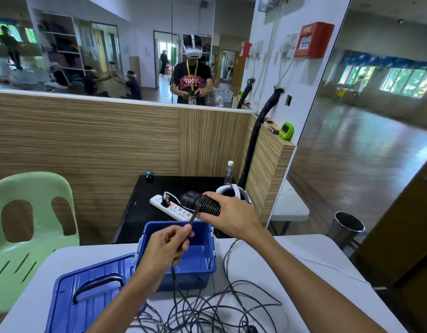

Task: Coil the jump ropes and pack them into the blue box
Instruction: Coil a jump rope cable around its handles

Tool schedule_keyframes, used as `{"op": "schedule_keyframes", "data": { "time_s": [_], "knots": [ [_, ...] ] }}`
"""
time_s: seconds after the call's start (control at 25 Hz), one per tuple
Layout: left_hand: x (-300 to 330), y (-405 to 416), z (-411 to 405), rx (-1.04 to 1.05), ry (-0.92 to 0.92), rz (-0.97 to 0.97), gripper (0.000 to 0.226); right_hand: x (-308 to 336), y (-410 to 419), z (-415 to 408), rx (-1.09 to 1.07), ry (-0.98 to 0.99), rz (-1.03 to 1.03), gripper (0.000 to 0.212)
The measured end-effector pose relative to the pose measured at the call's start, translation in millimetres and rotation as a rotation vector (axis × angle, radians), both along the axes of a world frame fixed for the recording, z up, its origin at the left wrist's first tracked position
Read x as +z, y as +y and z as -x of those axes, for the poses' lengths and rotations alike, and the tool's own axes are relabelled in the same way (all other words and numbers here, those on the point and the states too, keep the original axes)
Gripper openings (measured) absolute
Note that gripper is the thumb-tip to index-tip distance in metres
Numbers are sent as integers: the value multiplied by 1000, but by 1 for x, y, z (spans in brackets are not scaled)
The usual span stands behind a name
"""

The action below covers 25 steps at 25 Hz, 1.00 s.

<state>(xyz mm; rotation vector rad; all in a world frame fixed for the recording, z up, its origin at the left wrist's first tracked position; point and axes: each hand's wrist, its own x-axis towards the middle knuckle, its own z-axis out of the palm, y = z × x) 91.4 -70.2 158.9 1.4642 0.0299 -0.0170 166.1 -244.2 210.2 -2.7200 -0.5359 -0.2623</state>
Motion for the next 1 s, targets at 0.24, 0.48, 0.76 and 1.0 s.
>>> {"op": "schedule_keyframes", "data": {
  "time_s": [0.24, 0.48, 0.76, 1.0],
  "knots": [
    [-17, 11, -13, -35, -23, -102, 47, 1, 0, 3, 121, 62, -128, 60],
    [-16, 12, -35, -96, -26, -179, 53, 10, -2, 9, 199, 84, -139, 63],
    [-21, 25, -64, -91, -165, -299, 16, 11, 1, 19, 311, 103, -130, 66],
    [23, 34, -86, -275, -277, -729, 56, 5, 1, 31, 401, -45, 58, 69]
  ]
}}
